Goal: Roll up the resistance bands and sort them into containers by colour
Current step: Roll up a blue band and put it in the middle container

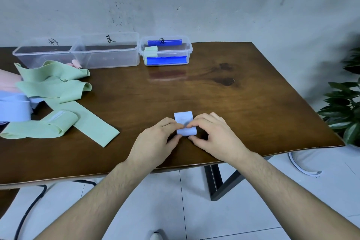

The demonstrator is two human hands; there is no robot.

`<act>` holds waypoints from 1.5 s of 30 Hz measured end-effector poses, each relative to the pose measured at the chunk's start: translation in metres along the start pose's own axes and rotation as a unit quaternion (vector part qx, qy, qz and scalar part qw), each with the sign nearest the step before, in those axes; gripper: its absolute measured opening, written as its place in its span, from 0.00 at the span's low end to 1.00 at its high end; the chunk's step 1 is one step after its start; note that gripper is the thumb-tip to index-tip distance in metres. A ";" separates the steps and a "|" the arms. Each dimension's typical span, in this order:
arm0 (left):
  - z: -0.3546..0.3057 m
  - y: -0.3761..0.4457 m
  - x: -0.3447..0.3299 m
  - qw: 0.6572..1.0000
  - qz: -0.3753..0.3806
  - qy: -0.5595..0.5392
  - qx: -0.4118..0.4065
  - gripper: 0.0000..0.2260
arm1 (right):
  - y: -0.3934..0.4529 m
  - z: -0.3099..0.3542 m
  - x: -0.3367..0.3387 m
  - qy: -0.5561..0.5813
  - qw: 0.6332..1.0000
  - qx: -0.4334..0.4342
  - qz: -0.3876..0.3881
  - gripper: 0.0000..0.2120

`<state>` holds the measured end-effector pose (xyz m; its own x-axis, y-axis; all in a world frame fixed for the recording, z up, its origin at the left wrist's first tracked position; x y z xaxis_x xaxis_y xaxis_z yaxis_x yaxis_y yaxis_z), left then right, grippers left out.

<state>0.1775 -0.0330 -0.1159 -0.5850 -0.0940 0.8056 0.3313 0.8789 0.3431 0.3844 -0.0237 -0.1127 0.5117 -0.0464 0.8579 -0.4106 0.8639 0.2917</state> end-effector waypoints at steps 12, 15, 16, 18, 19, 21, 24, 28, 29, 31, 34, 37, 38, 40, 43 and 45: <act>0.004 0.004 0.001 0.999 -0.027 0.012 -0.031 0.09 | 0.008 -0.001 0.001 -0.017 0.999 -0.002 -0.027 0.13; 0.006 0.008 0.001 1.000 -0.019 0.007 -0.015 0.10 | 0.009 -0.001 0.002 -0.018 1.000 0.004 -0.020 0.12; 0.007 0.009 0.001 1.000 -0.015 0.003 -0.009 0.10 | 0.010 -0.001 0.002 -0.019 1.000 0.001 -0.016 0.12; 0.006 0.009 0.001 1.000 -0.019 -0.003 -0.012 0.10 | 0.012 -0.002 0.002 -0.018 1.000 -0.007 -0.012 0.12; 0.005 0.009 0.001 1.000 -0.025 -0.007 -0.017 0.09 | 0.013 -0.003 0.001 -0.016 1.000 -0.008 -0.013 0.12; 0.003 0.008 0.001 0.999 -0.034 -0.008 -0.026 0.09 | 0.015 -0.004 0.001 -0.012 1.000 -0.011 -0.012 0.12; 0.004 0.008 0.001 0.999 -0.027 0.003 -0.032 0.10 | 0.016 -0.004 0.001 -0.011 1.000 -0.012 -0.019 0.12; 0.006 0.012 0.003 0.999 -0.027 0.011 -0.031 0.09 | 0.015 -0.004 0.001 -0.028 0.999 -0.001 -0.025 0.15; 0.007 0.013 0.003 0.999 -0.026 0.013 -0.028 0.09 | 0.015 -0.004 0.001 -0.027 0.999 0.001 -0.025 0.15; 0.008 0.016 0.004 1.000 -0.017 0.014 -0.014 0.10 | 0.014 -0.006 0.000 -0.026 0.999 -0.001 -0.024 0.14; 0.008 0.018 0.002 1.000 -0.009 0.018 -0.003 0.11 | 0.017 -0.007 0.000 -0.028 0.999 -0.009 -0.021 0.13; 0.006 0.019 0.003 0.999 -0.024 0.018 -0.023 0.10 | 0.022 -0.009 0.000 -0.034 0.999 -0.011 -0.014 0.14; 0.005 0.019 0.004 0.999 -0.030 0.021 -0.034 0.09 | 0.023 -0.009 0.000 -0.036 0.999 -0.013 -0.011 0.14; 0.005 0.019 0.005 0.998 -0.031 0.037 -0.044 0.07 | 0.025 -0.010 0.000 -0.043 0.999 -0.017 -0.011 0.15; 0.007 0.021 0.004 0.997 -0.031 0.049 -0.045 0.07 | 0.025 -0.010 0.000 -0.049 0.999 -0.014 -0.012 0.16; 0.008 0.023 0.005 0.997 -0.031 0.050 -0.046 0.08 | 0.025 -0.010 0.000 -0.045 0.999 -0.007 -0.011 0.16</act>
<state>0.1765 -0.0094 -0.1081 -0.5317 -0.1961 0.8239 0.3663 0.8239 0.4324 0.3819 0.0026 -0.1097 0.4506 -0.1090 0.8861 -0.3894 0.8691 0.3050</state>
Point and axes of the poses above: each hand's wrist, its own y-axis towards the middle knuckle, its own x-axis out of the back of the hand, z = x × y, the point moved 1 cm from there along y, towards the middle knuckle, and after that the axes turned 2 degrees about -y, right-handed, at the moved point
